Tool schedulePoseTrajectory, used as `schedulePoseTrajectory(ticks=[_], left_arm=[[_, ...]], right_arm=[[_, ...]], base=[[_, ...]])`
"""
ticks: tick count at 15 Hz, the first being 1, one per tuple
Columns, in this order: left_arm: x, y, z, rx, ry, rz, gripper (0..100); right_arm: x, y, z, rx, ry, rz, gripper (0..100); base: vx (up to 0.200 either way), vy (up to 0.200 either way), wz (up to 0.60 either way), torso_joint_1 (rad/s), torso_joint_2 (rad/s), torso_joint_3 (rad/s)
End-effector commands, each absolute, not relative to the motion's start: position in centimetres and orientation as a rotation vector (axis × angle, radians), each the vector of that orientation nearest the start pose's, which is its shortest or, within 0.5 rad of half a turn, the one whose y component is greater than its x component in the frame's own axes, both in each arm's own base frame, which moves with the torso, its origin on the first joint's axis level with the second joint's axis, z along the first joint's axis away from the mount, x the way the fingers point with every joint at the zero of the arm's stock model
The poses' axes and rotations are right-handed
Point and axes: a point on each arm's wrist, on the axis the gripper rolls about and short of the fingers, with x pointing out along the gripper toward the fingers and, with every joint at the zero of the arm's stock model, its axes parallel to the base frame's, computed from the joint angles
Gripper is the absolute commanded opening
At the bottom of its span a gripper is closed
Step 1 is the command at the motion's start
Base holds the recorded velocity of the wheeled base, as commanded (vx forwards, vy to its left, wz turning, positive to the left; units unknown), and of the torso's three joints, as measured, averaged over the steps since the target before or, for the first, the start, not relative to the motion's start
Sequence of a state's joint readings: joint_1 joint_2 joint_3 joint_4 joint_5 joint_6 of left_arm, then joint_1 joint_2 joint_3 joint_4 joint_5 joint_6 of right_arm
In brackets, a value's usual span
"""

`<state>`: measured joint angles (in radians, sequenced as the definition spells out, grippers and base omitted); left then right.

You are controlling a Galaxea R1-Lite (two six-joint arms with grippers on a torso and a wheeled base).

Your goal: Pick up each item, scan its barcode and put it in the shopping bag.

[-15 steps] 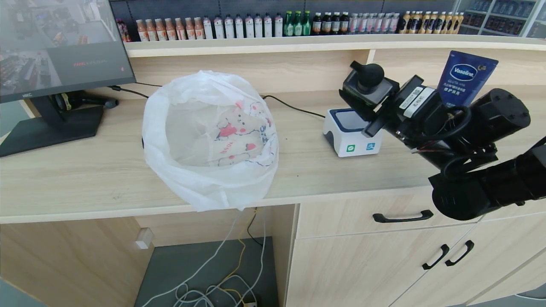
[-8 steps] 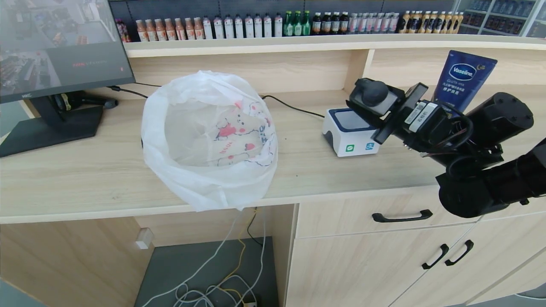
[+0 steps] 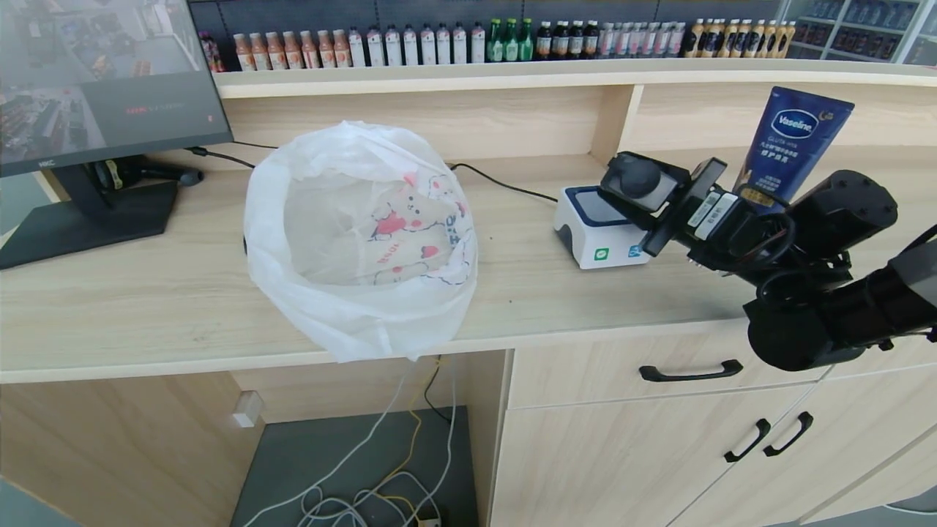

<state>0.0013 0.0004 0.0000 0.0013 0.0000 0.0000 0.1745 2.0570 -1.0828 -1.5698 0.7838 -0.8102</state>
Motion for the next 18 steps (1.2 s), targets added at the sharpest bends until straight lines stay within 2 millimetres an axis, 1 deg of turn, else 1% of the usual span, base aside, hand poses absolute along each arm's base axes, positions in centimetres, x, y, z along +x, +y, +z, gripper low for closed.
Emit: schedulePoseTrajectory(ticks=[1,6,18], left_arm=[[-2.3,0.0,7.5,0.0,0.002,0.002,100],[-2.3,0.0,7.5,0.0,0.002,0.002,100],[-2.3,0.0,7.5,0.0,0.002,0.002,100]], right_arm=[[37.3,8.6,21.3,-0.906,-0.942,0.66,0],[37.3,9.4,21.0,-0.899,-0.944,0.674,0],[37.9,9.4,19.7,-0.894,-0.909,0.675,0]], base=[[0.0,0.0,0.0,0.0,0.0,0.0],[0.0,0.0,0.0,0.0,0.0,0.0],[0.0,0.0,0.0,0.0,0.0,0.0]])
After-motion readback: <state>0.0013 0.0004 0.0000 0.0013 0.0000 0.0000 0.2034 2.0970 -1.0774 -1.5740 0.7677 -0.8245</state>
